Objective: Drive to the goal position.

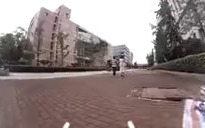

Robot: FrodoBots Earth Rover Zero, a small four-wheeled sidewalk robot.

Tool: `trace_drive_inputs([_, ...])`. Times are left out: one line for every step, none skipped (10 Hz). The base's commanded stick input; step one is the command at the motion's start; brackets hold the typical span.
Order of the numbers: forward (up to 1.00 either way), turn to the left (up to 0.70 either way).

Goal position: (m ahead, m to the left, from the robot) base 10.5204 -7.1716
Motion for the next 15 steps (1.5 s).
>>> trace_drive_inputs([0.45, 0.00])
trace_drive_inputs([0.45, 0.00])
trace_drive_inputs([0.45, 0.00])
trace_drive_inputs([0.45, 0.00])
trace_drive_inputs([0.45, 0.00])
trace_drive_inputs([0.45, 0.00])
trace_drive_inputs([0.45, 0.00])
trace_drive_inputs([0.45, 0.00])
trace_drive_inputs([0.45, 0.00])
trace_drive_inputs([0.45, 0.00])
trace_drive_inputs([0.45, 0.00])
trace_drive_inputs([0.45, 0.00])
trace_drive_inputs([0.45, 0.00])
trace_drive_inputs([0.45, 0.00])
trace_drive_inputs([0.45, 0.00])
